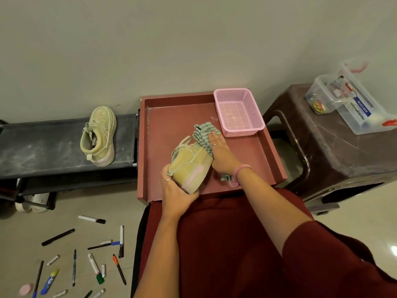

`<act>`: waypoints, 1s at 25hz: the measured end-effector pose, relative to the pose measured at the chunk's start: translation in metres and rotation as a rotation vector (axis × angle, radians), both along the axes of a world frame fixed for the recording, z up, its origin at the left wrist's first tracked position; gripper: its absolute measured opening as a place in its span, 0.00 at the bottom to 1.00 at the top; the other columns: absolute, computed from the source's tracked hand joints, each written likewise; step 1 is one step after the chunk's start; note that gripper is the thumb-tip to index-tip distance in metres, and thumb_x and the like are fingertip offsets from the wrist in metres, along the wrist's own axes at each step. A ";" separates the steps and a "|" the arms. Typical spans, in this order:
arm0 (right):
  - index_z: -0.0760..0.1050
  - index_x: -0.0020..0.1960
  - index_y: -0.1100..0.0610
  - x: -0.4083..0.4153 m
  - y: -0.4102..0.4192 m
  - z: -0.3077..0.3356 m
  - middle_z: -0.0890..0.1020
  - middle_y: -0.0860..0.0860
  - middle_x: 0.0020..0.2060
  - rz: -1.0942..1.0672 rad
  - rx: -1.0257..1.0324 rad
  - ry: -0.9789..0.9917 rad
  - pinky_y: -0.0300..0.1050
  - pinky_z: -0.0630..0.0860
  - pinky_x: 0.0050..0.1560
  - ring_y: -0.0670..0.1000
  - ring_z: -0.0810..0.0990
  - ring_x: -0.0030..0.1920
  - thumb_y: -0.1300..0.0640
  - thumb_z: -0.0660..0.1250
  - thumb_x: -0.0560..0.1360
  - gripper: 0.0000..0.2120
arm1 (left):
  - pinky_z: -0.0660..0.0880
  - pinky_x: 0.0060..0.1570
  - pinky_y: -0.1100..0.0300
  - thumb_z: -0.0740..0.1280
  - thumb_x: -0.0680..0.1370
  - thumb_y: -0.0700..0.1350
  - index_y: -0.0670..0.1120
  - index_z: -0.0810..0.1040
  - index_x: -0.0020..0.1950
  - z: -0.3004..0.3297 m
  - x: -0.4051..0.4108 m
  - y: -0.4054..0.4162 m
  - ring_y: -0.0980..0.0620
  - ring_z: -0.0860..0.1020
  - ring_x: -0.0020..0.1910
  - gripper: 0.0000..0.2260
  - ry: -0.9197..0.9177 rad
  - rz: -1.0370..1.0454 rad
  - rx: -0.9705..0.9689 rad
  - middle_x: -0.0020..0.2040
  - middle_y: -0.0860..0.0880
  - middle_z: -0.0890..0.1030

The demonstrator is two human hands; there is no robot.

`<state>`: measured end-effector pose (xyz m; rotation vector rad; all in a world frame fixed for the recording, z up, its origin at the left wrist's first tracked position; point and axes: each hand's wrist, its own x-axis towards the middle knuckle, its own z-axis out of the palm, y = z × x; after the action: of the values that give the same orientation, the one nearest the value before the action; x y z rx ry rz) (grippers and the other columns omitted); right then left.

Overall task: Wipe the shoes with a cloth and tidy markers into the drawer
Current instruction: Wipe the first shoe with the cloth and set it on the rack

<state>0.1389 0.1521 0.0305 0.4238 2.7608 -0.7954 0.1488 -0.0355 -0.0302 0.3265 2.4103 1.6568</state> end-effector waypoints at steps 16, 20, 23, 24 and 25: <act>0.42 0.78 0.56 0.043 -0.084 -0.009 0.39 0.53 0.77 0.059 -0.152 0.016 0.48 0.46 0.75 0.54 0.37 0.77 0.74 0.56 0.72 0.41 | 0.55 0.74 0.44 0.78 0.66 0.51 0.39 0.59 0.75 0.006 -0.018 -0.005 0.42 0.53 0.77 0.45 0.056 -0.058 -0.262 0.74 0.40 0.61; 0.42 0.78 0.57 0.040 -0.093 -0.017 0.43 0.53 0.78 0.187 0.186 0.094 0.53 0.52 0.76 0.55 0.43 0.78 0.68 0.53 0.77 0.33 | 0.64 0.71 0.44 0.75 0.67 0.54 0.42 0.61 0.74 0.004 -0.019 -0.007 0.43 0.62 0.73 0.41 0.061 -0.044 -0.231 0.71 0.42 0.65; 0.40 0.78 0.60 0.019 -0.071 -0.014 0.45 0.55 0.78 0.116 0.315 0.067 0.53 0.53 0.76 0.56 0.44 0.78 0.64 0.49 0.81 0.29 | 0.67 0.67 0.53 0.82 0.57 0.55 0.46 0.63 0.71 0.005 -0.017 -0.006 0.52 0.67 0.67 0.48 0.034 0.008 -0.190 0.66 0.51 0.68; 0.40 0.77 0.60 0.012 -0.069 -0.013 0.45 0.55 0.78 0.091 0.310 0.058 0.53 0.53 0.76 0.56 0.44 0.78 0.64 0.49 0.81 0.29 | 0.68 0.65 0.56 0.82 0.56 0.55 0.47 0.63 0.71 0.005 -0.018 -0.006 0.54 0.68 0.65 0.48 0.026 0.014 -0.187 0.64 0.54 0.67; 0.40 0.77 0.60 0.010 -0.073 -0.013 0.45 0.55 0.78 0.071 0.299 0.062 0.53 0.52 0.76 0.56 0.44 0.78 0.65 0.49 0.80 0.29 | 0.68 0.64 0.57 0.82 0.56 0.56 0.47 0.63 0.70 0.006 -0.018 -0.006 0.54 0.68 0.64 0.48 0.025 0.014 -0.179 0.63 0.55 0.67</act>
<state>0.1488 0.0790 0.0175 0.3568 2.9432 -0.3847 0.1309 -0.0416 -0.0246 0.3032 2.5614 1.4362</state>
